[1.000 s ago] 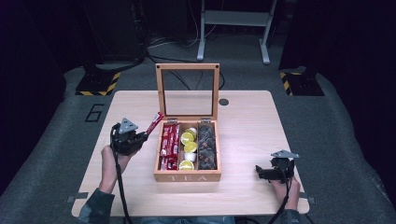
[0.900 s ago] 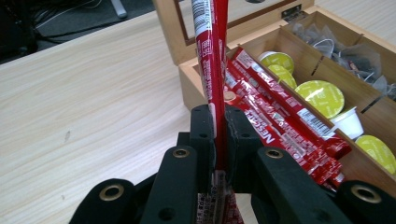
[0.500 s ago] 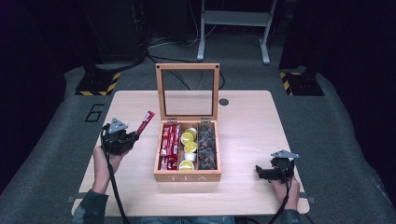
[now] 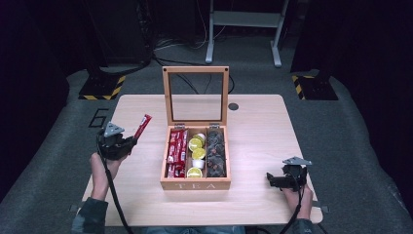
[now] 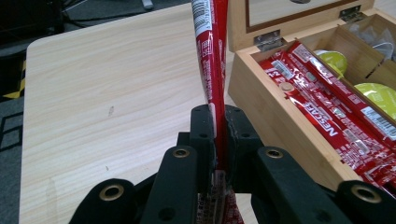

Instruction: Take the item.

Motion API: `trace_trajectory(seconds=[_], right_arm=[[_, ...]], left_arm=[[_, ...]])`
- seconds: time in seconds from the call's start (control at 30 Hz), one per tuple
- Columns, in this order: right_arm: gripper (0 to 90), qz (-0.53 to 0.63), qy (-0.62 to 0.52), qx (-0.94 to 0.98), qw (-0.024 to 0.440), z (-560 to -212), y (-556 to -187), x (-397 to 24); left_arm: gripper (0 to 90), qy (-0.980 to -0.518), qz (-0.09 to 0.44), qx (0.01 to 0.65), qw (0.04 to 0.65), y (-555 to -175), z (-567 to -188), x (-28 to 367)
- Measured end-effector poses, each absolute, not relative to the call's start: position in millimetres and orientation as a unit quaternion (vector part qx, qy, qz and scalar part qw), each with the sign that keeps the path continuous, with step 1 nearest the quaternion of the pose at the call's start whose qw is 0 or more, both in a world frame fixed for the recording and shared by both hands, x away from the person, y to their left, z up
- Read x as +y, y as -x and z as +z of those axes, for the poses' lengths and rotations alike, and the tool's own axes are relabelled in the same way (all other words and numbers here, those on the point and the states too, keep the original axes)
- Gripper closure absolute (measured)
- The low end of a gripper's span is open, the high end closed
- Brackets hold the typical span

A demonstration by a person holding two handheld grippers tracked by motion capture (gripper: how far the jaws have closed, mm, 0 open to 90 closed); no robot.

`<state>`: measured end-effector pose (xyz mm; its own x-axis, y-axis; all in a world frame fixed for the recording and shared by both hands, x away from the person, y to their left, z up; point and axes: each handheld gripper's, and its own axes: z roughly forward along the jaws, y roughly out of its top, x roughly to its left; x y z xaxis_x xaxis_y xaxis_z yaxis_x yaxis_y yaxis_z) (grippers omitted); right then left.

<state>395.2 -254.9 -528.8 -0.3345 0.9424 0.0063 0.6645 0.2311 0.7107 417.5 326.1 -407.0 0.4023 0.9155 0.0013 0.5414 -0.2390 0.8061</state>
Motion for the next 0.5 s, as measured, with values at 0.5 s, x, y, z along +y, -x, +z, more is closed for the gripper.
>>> trace_trajectory(seconds=[0.5], right_arm=[[0.1,0.316,-0.534,0.752,0.220,-528.9,-395.3,-254.7]], left_arm=[[82.4,-0.729,0.246,0.519,0.374,-429.0,-416.8,346.5]])
